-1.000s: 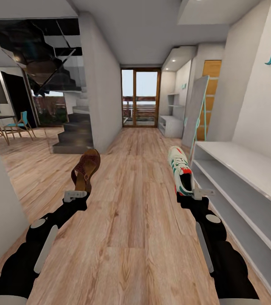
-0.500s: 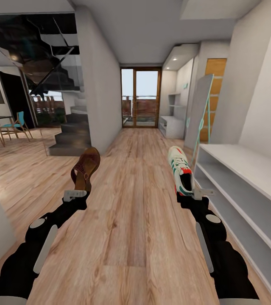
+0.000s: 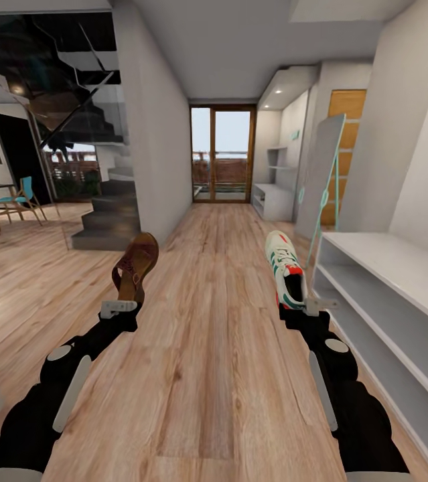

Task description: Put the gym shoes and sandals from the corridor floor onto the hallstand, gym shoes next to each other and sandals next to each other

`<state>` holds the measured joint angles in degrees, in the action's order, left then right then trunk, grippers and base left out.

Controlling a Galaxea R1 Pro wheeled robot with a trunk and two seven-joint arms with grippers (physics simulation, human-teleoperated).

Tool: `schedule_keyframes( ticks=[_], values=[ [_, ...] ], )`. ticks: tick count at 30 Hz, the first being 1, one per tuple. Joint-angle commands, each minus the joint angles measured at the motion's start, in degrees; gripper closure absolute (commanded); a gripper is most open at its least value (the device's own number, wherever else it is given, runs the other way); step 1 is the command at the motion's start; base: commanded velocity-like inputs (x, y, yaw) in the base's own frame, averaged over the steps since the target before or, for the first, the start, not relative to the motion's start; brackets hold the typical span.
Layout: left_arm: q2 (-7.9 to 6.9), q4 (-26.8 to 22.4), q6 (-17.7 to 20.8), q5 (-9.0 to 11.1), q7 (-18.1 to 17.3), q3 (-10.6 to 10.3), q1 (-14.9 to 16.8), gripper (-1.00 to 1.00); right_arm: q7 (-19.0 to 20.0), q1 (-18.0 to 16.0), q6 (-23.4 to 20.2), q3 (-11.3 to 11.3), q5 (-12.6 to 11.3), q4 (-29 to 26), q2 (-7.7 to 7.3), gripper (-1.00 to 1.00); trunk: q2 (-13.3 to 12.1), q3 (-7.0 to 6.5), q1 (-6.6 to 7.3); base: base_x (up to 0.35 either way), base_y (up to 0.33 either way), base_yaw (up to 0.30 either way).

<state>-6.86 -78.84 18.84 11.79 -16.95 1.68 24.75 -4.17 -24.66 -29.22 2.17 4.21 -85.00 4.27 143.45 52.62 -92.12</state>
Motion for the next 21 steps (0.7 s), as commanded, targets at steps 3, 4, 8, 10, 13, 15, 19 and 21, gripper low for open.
schedule_keyframes(
  ticks=[3,4,8,10,13,15,19,21],
  values=[
    [0.01,-0.07,0.52,0.6,-0.1,0.08,0.03,1.0,0.04,-0.04,-0.37,0.03,0.45,-0.08,0.04,1.0,0.03,0.06,-0.02,0.344,0.0,0.0],
    [0.01,-0.07,0.53,0.6,-0.1,0.08,0.03,1.0,0.04,-0.04,-0.36,0.03,0.45,-0.08,0.04,1.0,0.03,0.06,-0.02,0.344,0.0,0.0],
    [0.01,-0.08,0.53,0.6,-0.1,0.08,0.03,1.0,0.04,-0.04,-0.38,0.03,0.45,-0.08,0.04,1.0,0.03,0.06,-0.02,0.344,0.0,0.0],
    [0.01,-0.08,0.51,0.6,-0.1,0.08,0.03,1.0,0.04,-0.04,-0.38,0.0,0.45,-0.08,0.04,1.0,0.03,0.06,-0.02,0.344,0.0,0.0],
    [0.01,-0.09,0.54,0.6,-0.1,0.08,0.03,1.0,0.04,-0.04,-0.34,0.02,0.45,-0.08,0.04,1.0,0.03,0.06,-0.02,0.344,0.0,0.0],
    [0.01,-0.09,0.52,0.6,-0.1,0.08,0.03,1.0,0.04,-0.04,-0.34,0.03,0.45,-0.08,0.04,1.0,0.03,0.06,-0.02,0.344,0.0,0.0],
    [0.01,-0.09,0.53,0.59,-0.1,0.08,0.03,1.0,0.04,-0.04,-0.36,0.01,0.45,-0.08,0.04,1.0,0.03,0.06,-0.02,0.344,0.0,0.0],
    [0.01,-0.09,0.53,0.6,-0.1,0.08,0.03,1.0,0.04,-0.04,-0.36,0.02,0.45,-0.08,0.04,1.0,0.03,0.06,-0.02,0.344,0.0,0.0]
  ],
)
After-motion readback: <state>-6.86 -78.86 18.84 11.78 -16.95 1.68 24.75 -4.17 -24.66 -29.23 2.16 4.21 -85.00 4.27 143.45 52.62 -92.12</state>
